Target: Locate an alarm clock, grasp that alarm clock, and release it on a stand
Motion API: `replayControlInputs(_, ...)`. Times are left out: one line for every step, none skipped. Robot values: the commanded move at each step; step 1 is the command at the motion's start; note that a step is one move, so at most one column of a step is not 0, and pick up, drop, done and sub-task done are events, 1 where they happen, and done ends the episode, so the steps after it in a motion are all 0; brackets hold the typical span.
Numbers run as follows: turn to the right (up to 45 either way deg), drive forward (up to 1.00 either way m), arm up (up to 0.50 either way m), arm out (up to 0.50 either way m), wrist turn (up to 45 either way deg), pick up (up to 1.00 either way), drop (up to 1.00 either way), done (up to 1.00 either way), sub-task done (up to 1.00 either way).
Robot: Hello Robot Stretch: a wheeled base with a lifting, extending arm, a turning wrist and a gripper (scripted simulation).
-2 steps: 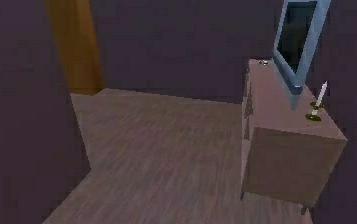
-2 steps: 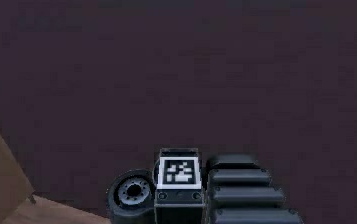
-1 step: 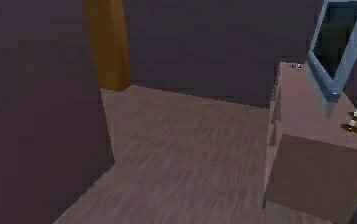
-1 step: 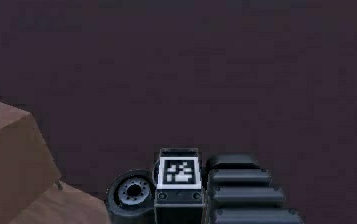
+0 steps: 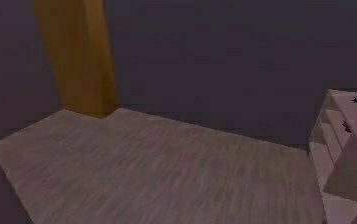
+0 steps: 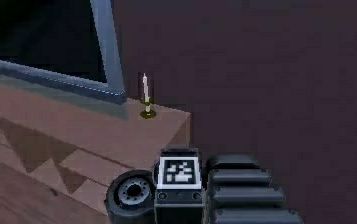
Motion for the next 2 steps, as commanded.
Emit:
replayControlInputs(-9.0,0.00,0.00,0.00,0.0,0.00,0.00,0.00,0.00)
replayControlInputs(0.0,0.30,0.00,0.00,0.0,0.00,0.00,0.00,0.00)
